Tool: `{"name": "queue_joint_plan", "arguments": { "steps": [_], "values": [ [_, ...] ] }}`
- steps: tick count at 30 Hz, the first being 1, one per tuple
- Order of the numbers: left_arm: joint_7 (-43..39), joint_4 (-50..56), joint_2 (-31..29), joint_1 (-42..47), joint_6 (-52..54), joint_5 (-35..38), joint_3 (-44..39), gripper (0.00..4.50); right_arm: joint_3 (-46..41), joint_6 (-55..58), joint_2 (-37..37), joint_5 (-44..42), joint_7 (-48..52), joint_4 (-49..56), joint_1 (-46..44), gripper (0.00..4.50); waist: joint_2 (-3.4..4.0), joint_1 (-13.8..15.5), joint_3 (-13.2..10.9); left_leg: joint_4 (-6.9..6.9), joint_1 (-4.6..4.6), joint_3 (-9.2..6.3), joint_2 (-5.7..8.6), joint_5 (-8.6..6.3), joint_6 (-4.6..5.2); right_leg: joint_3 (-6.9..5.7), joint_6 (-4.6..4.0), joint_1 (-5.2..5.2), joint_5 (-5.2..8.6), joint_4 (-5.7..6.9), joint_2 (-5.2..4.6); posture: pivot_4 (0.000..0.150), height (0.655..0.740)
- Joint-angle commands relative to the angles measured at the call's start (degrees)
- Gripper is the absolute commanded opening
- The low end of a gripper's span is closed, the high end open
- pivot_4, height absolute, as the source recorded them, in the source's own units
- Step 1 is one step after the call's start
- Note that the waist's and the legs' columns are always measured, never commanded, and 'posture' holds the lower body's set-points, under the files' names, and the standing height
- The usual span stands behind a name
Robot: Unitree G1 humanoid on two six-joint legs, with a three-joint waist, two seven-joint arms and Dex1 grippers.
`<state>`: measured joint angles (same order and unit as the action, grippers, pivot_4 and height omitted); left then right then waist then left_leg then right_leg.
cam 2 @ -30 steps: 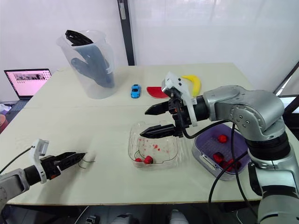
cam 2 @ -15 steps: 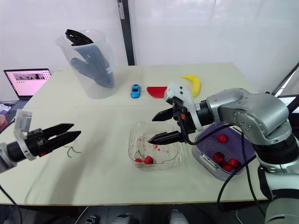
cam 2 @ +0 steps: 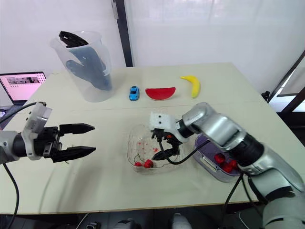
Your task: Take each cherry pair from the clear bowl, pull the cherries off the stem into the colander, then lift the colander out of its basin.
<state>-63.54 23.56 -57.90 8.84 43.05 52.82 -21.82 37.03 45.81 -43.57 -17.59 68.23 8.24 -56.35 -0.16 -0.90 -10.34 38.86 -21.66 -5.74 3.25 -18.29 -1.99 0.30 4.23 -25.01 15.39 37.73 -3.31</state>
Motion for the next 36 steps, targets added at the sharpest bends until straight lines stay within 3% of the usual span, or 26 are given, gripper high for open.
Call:
{"name": "queue_joint_plan", "arguments": {
  "steps": [1,12,31,35,36],
  "values": [
    [0.31,2.4,-0.02,-1.51,-0.76,-0.35,-1.04,4.47,0.7,-1.46,2.51,3.06,1.63,-2.63,-0.99,4.5,0.0,0.04,0.0,0.0,-0.03,0.0,0.0,0.0,0.0,0.0,0.0,-0.02,0.0,-0.03,0.0,0.15,0.74],
    [1.13,2.45,-0.33,-2.99,-1.14,-2.09,-0.86,4.47,2.3,-4.96,6.38,9.64,3.71,-6.06,1.96,4.5,0.0,0.08,0.0,0.04,-0.2,-0.01,0.0,0.03,-0.06,0.0,0.0,-0.2,0.0,0.06,0.0,0.15,0.74],
    [2.27,-3.38,1.43,4.14,-2.9,-7.99,5.32,4.47,-2.4,-2.86,10.91,11.2,0.98,-3.06,7.56,4.5,-0.03,-0.18,0.02,0.09,-0.1,-0.02,0.0,0.08,-0.14,0.02,-0.01,-0.19,-0.01,0.26,0.04,0.15,0.74],
    [1.85,-4.29,1.46,5.05,-3.32,-8.74,5.97,4.5,-2.16,-3.16,11.2,11.63,1.09,-3.08,7.75,3.12,-0.04,-0.22,0.02,0.09,-0.08,-0.02,0.0,0.08,-0.14,0.02,-0.01,-0.19,0.0,0.26,0.05,0.15,0.74],
    [1.74,-4.42,1.51,5.19,-3.42,-8.96,6.12,4.5,-2.12,-3.18,11.3,11.62,1.14,-3.07,7.76,3.12,-0.04,-0.22,0.02,0.1,-0.08,-0.02,0.0,0.08,-0.14,0.02,-0.01,-0.19,0.0,0.27,0.05,0.15,0.74]
  ]
}}
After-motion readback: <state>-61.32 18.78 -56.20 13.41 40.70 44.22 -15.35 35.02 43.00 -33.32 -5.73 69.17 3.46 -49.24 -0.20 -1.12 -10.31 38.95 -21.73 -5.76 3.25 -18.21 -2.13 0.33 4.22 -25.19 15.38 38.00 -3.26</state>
